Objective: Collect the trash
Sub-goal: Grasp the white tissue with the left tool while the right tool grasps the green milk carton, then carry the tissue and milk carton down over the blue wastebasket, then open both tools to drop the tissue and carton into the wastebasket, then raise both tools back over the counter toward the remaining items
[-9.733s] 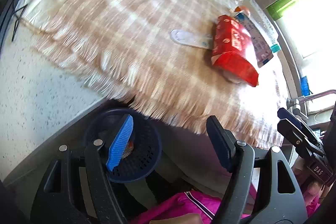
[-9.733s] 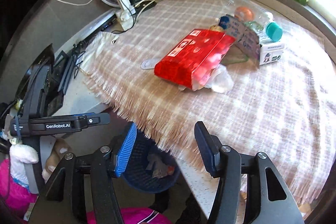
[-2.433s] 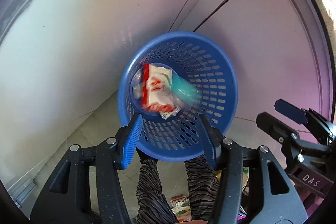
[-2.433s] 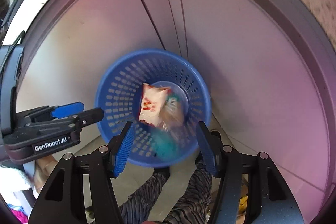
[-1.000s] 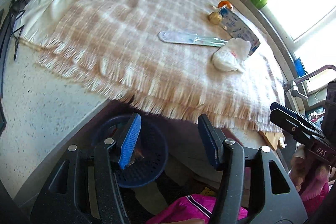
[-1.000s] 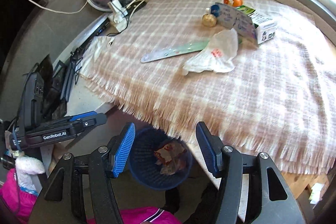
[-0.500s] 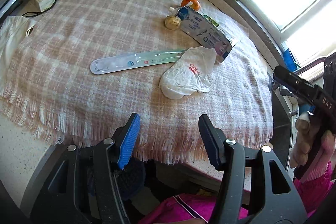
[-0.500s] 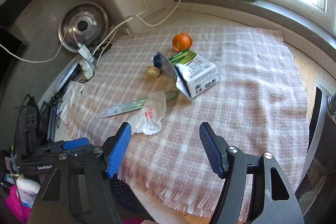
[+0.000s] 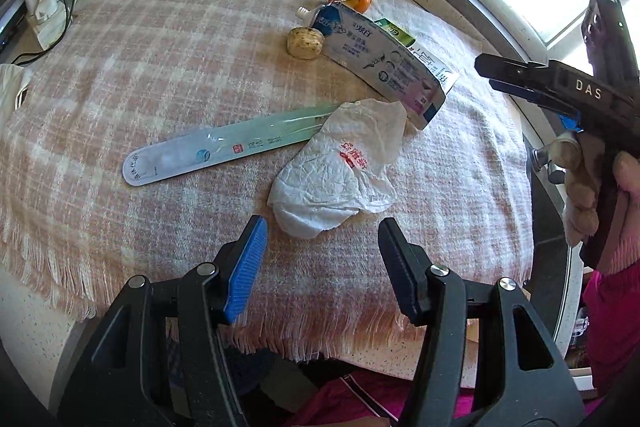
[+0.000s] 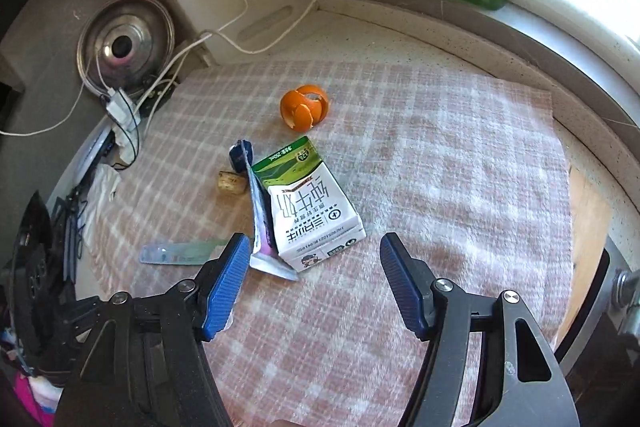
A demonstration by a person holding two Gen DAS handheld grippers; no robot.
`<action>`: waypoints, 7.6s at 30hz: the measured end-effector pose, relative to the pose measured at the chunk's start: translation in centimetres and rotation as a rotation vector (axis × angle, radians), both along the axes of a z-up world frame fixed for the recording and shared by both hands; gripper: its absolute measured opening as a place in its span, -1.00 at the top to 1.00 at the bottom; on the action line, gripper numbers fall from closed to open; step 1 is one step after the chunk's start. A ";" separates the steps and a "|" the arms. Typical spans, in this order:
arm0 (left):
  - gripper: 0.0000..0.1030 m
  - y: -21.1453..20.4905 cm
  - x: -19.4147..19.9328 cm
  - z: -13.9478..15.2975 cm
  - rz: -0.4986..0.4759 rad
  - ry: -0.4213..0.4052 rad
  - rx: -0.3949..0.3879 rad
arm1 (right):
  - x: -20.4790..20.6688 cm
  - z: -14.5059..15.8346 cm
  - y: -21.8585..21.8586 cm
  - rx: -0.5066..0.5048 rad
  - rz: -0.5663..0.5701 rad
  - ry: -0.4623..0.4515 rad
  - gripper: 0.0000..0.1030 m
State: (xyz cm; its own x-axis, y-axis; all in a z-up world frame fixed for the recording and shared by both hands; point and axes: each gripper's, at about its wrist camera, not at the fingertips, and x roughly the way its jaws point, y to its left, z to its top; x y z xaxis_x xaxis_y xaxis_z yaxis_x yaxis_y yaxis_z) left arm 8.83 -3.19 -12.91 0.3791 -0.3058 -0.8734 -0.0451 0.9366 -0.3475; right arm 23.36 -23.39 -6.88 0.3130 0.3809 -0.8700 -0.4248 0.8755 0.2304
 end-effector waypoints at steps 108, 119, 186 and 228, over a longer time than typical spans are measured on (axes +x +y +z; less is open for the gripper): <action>0.77 11.3 -13.6 -0.7 0.158 -0.003 -0.058 | -18.1 -2.2 6.3 0.125 0.026 0.106 -0.23; 0.77 12.2 -17.5 -4.9 0.169 0.069 -0.068 | -23.1 -5.1 9.0 0.066 0.063 0.137 -0.23; 0.02 13.0 -20.6 -20.7 0.187 0.298 0.070 | -28.9 -21.5 15.2 -0.222 0.117 0.243 -0.26; 0.02 9.6 -13.5 -2.0 0.121 -0.004 0.110 | -22.1 -2.9 8.5 0.050 0.137 0.039 -0.30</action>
